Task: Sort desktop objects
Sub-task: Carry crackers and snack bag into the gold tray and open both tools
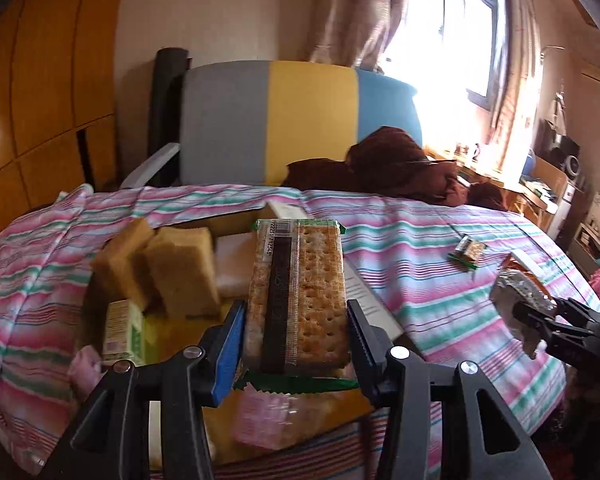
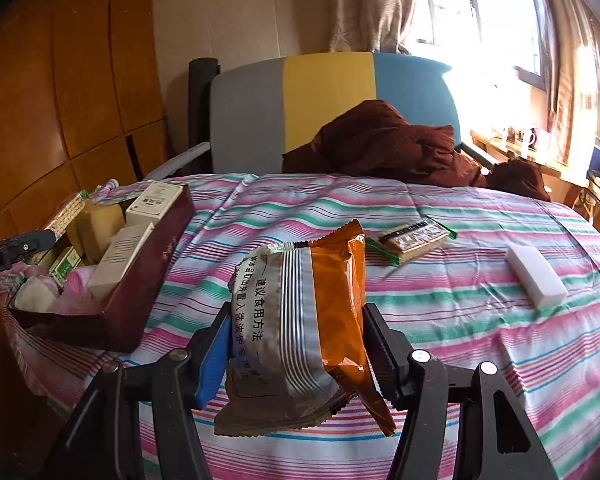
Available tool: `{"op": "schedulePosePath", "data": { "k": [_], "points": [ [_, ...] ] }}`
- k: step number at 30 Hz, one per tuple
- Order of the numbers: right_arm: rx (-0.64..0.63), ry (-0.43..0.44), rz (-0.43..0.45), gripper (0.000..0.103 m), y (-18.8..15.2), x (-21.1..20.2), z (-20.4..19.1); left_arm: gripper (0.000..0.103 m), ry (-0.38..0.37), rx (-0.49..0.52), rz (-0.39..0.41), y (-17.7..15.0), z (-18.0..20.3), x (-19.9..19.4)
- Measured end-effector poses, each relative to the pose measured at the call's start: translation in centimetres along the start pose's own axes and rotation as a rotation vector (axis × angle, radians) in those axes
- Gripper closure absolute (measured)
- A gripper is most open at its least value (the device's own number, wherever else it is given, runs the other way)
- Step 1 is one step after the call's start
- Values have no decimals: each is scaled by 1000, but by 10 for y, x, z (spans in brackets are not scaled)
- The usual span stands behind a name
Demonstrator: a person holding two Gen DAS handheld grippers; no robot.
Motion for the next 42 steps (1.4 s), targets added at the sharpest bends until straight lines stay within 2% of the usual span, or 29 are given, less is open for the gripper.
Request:
{"op": "schedulePosePath", "data": {
  "k": [4, 7, 14, 19, 22, 27, 32, 38, 42],
  "points": [
    [-43, 14, -1, 41, 5, 2, -21, 54, 52, -78, -44, -3, -40, 17],
    [-66, 17, -5, 41, 9, 4, -31, 54, 68, -114, -82, -5, -57, 32],
    [-91, 29, -1, 41, 19, 4, -46, 54, 65, -174, -148, -12, -70, 56],
    [-125, 97, 33, 41, 38, -5, -70, 53, 36, -221, -179, -19, -71, 65],
    [-166, 147, 49, 41, 50, -9, -93, 53, 7, -244, -176, -23, -73, 61],
    [-234, 224, 56, 41, 67, -4, -137, 53, 19, -264, -153, -28, -80, 49],
    [-306, 292, 27, 41, 80, 14, -187, 53, -4, -296, -103, -30, -88, 37],
    [-351, 292, -54, 41, 84, 56, -232, 49, -29, -309, -50, -38, -96, 22],
    [-335, 285, -109, 41, 82, 81, -242, 47, -69, -331, -36, -43, -105, 17]
  ]
}}
Point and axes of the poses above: each gripper's, at about its wrist camera, not at the fingertips, and x roughly the way its jaws point, z to its right, y to its top, the point moved 3 cm from there along x, roughly the way its jaws point, and after that the axes turned 11 degrees about -z, right-handed, at the moved point
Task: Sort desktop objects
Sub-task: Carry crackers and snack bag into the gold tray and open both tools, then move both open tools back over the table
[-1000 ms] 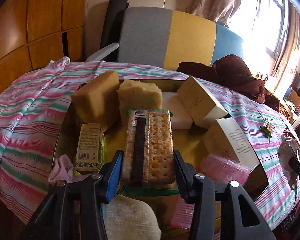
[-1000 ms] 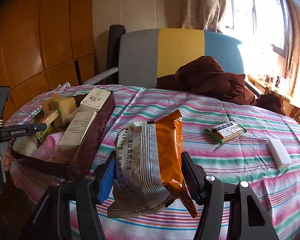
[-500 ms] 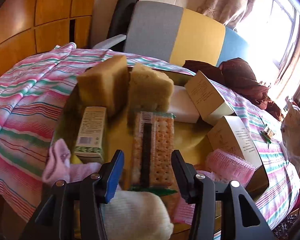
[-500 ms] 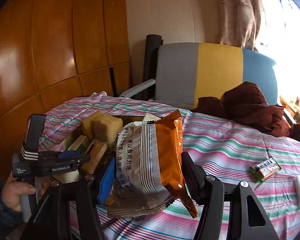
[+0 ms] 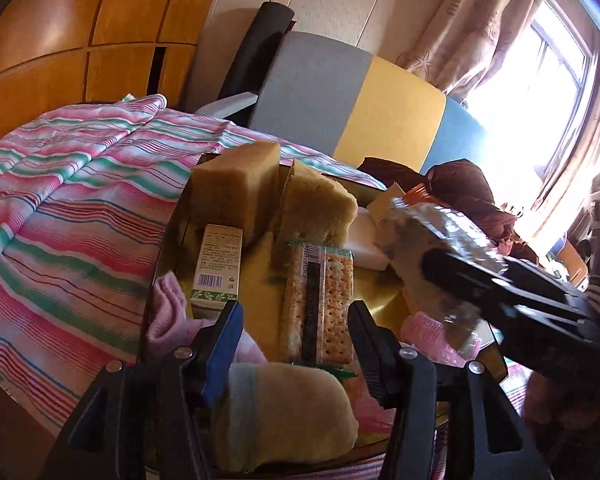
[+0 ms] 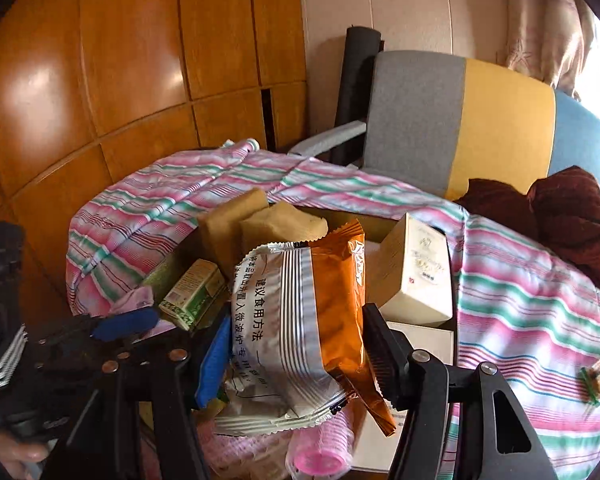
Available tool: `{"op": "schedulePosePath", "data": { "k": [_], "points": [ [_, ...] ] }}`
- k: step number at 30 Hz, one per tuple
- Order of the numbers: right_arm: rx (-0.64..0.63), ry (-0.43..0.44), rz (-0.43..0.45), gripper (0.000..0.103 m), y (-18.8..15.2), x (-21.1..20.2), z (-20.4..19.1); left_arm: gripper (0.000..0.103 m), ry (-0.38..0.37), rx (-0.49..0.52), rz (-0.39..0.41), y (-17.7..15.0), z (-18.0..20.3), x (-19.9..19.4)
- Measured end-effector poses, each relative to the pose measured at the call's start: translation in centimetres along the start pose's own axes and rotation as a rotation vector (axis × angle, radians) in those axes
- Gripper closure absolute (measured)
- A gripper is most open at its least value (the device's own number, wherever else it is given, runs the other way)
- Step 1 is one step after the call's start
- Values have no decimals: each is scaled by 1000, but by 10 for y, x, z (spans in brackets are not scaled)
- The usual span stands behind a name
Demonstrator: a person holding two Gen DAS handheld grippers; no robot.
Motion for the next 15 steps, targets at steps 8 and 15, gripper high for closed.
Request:
{"op": "schedulePosePath", "data": {
  "k": [8, 15],
  "points": [
    [62, -23, -90, 39, -4, 36, 11, 47, -45, -20, 3, -4, -9, -2],
    [71, -10, -42, 35, -6, 20, 18, 47, -48, -12, 10, -5, -6, -5]
  ]
}}
Point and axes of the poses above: each gripper's, at about its wrist camera, not at the fingertips, and x roughly the way its jaws point, z to its right, y to its top, the point moved 3 cm from there along x, roughly the way its jaws point, and after that the axes turned 11 degrees about -z, right-handed, at the moved point
